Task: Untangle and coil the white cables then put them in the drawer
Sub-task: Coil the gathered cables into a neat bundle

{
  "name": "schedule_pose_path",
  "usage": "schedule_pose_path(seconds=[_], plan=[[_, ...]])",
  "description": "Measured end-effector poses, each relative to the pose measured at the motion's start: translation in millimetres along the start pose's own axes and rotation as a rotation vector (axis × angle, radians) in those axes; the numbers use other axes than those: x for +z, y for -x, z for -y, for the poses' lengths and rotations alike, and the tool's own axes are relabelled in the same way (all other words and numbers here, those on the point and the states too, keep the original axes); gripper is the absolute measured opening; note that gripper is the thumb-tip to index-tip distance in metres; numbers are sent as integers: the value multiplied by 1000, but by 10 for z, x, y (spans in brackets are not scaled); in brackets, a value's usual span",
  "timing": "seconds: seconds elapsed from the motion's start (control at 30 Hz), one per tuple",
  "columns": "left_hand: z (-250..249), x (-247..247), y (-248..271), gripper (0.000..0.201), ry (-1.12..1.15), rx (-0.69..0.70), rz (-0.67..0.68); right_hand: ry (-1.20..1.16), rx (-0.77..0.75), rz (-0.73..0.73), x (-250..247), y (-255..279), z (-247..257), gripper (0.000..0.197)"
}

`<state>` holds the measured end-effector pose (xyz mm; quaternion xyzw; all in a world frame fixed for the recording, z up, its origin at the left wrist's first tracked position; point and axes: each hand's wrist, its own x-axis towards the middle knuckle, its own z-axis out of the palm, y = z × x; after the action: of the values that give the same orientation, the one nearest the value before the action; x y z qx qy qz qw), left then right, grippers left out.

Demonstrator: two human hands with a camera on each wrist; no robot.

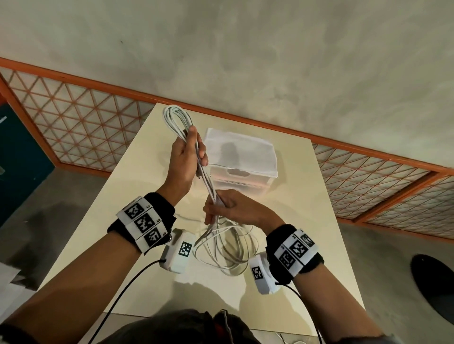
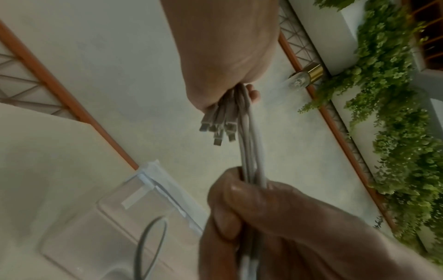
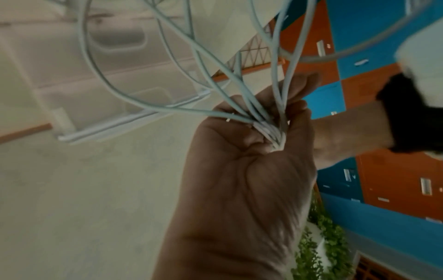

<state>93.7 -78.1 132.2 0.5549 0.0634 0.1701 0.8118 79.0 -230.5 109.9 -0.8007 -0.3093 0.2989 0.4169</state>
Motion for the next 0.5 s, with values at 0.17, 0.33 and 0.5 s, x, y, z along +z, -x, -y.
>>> schedule_pose_path(seconds=[0.17,0.33,0.5], plan=[[-12,-2,-29,40,86,-13,0,61,58,-5,-111,-13,-97,39],[-39,-59,-77,40,132,-12,-34,76,98,-45,-115,22,-254,41],[-36,-60,-57,38,132,-61,-14,192,86,-48,-142,14,-244,31]])
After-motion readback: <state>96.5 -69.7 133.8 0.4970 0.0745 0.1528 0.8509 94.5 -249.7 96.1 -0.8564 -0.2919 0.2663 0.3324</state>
